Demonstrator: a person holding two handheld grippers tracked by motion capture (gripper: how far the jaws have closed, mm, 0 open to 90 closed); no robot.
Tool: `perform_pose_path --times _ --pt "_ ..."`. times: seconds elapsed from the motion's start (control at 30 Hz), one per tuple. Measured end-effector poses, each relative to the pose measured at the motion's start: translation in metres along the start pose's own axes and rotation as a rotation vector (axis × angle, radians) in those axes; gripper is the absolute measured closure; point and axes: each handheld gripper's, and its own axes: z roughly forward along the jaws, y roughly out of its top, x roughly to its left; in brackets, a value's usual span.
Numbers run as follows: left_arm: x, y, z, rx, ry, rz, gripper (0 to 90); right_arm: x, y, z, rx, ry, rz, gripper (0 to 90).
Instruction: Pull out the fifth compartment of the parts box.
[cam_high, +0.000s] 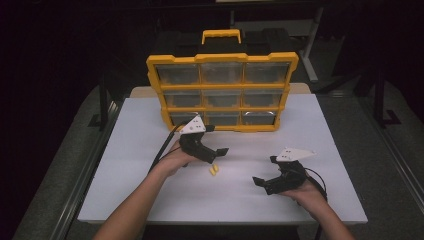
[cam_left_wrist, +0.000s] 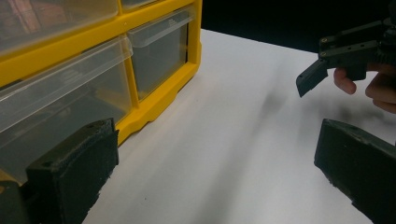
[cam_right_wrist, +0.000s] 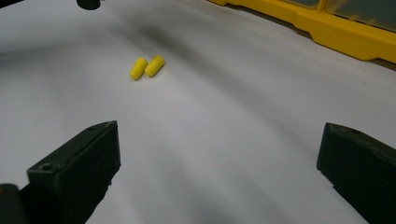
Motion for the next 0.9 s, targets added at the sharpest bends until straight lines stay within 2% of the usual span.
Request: perform_pose_path --times 0.9 --pt "-0.0020 0.0024 -0.0054 -0.013 0.059 0.124 0.0 0.0009 -0.0004 -0.0001 0.001 0.004 -0.001 0.0"
